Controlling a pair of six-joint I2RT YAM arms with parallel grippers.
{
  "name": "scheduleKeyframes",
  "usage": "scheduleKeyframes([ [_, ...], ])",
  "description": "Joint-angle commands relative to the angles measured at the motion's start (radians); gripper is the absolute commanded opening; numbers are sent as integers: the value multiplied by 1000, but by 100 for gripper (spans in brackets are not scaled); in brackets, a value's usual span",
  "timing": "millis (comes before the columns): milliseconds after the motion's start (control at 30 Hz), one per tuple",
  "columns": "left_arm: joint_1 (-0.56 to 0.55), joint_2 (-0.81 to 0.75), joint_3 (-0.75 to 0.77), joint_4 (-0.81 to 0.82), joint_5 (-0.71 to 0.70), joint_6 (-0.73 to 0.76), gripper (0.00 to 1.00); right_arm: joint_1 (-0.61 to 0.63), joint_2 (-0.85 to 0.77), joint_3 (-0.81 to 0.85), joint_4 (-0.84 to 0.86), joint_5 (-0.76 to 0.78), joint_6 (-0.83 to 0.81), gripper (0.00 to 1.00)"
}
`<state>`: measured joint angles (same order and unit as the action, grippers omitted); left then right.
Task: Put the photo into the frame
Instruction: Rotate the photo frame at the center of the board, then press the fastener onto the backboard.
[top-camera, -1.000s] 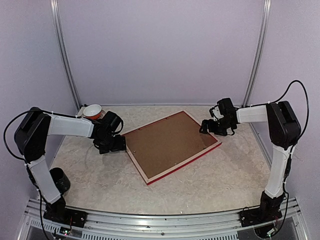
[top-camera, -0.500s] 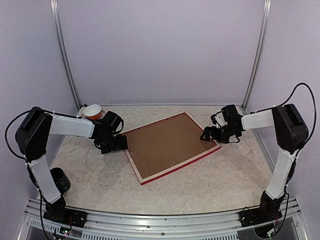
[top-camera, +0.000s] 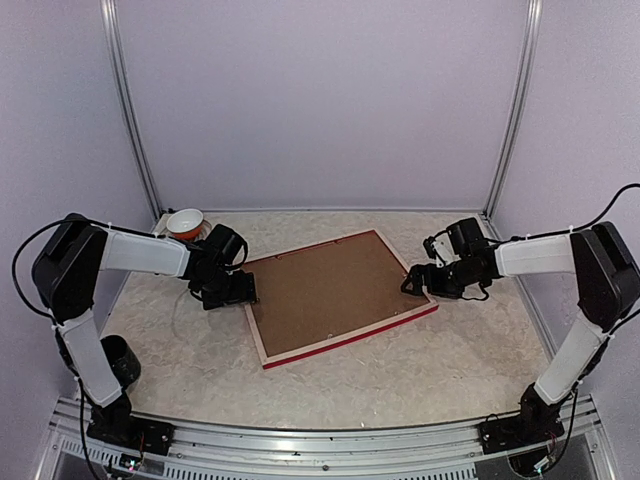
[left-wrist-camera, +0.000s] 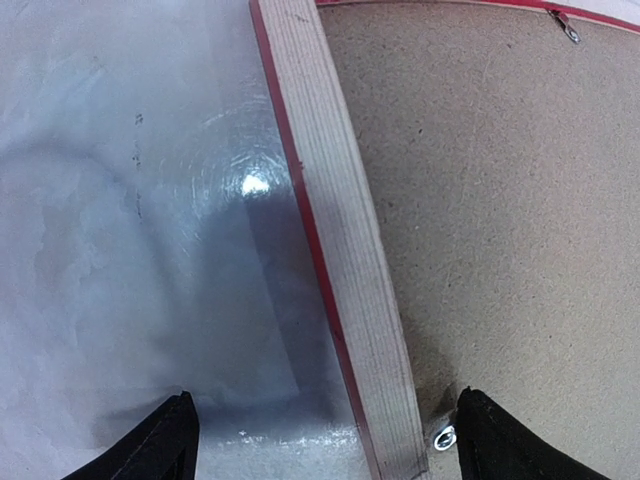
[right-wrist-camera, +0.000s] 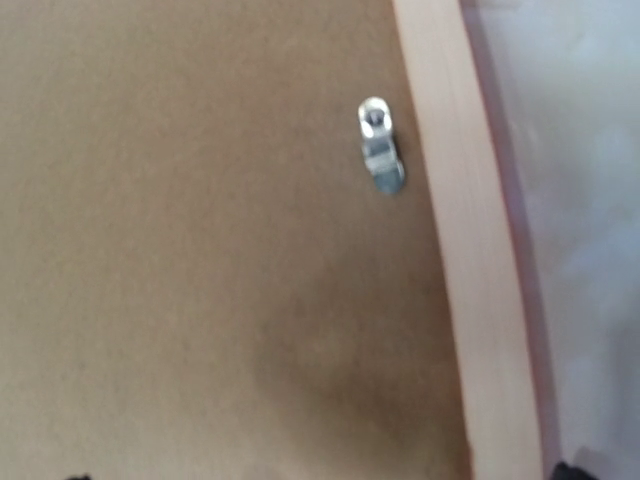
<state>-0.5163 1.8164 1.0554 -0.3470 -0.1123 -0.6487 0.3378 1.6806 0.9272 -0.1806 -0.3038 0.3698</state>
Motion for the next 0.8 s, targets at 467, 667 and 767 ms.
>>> scheduleKeyframes([
  [467, 15, -27, -21, 31, 23, -12, 88, 36, 62, 176, -109, 218, -11, 99],
  [667, 16, -48, -49, 41, 25, -16, 88, 11, 181, 350, -198, 280, -56, 98],
  [767, 16, -56, -58, 46, 27, -16, 88, 6, 236, 412, -230, 265, -77, 95],
])
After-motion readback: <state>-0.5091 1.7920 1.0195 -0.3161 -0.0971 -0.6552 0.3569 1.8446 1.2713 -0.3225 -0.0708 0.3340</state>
